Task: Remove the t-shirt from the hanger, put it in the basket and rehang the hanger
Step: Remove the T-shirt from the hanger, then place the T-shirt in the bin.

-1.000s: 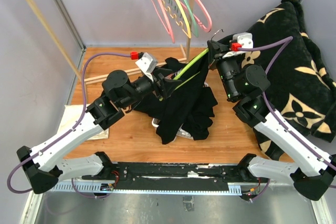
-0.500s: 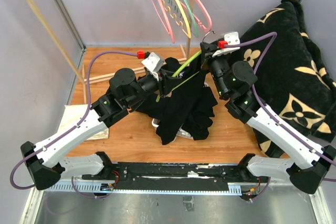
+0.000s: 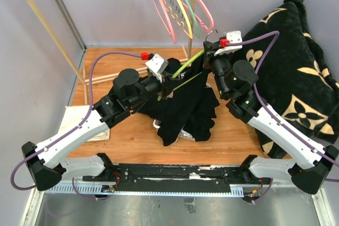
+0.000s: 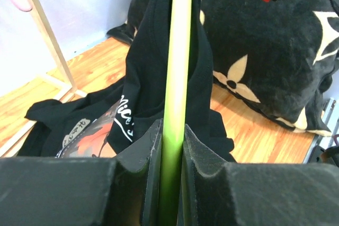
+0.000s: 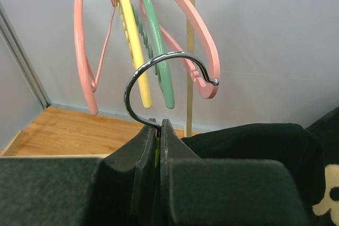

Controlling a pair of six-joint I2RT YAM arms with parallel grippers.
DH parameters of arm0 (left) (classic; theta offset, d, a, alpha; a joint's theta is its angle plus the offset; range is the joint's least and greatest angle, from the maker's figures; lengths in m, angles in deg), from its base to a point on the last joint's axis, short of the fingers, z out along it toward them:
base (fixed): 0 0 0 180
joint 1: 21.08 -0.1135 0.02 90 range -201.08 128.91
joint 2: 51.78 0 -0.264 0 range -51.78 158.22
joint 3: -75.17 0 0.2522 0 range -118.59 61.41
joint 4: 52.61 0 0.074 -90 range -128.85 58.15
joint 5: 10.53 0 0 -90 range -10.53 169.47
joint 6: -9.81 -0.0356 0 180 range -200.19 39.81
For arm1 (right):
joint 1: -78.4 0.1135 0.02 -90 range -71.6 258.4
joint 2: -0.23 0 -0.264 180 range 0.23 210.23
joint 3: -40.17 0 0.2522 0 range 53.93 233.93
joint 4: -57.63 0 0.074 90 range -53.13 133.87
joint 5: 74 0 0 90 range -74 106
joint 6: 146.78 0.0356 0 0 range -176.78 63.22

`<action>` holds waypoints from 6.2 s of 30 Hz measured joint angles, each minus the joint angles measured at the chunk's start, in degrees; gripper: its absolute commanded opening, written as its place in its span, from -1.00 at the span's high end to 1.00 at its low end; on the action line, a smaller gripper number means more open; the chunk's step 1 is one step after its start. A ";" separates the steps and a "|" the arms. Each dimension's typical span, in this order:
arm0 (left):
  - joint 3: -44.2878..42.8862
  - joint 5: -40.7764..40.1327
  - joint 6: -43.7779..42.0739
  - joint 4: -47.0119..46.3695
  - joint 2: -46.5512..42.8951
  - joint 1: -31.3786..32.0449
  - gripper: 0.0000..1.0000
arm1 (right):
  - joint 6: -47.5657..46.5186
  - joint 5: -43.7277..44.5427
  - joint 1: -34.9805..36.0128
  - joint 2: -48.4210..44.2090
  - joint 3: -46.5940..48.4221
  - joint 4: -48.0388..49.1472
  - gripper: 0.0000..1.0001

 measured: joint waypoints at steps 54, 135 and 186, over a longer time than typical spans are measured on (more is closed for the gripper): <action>3.13 0.63 -0.55 -1.46 -6.05 0.68 0.99 | -2.69 -3.85 0.83 -14.58 -5.57 -0.81 -0.25; -7.93 -11.30 -1.88 18.36 -26.32 0.68 0.99 | -5.33 0.31 -13.07 -10.25 -2.16 -9.49 0.99; -9.97 -19.54 -2.91 13.88 -26.21 0.68 0.99 | 10.62 -43.54 -13.40 -2.12 32.96 -3.72 0.99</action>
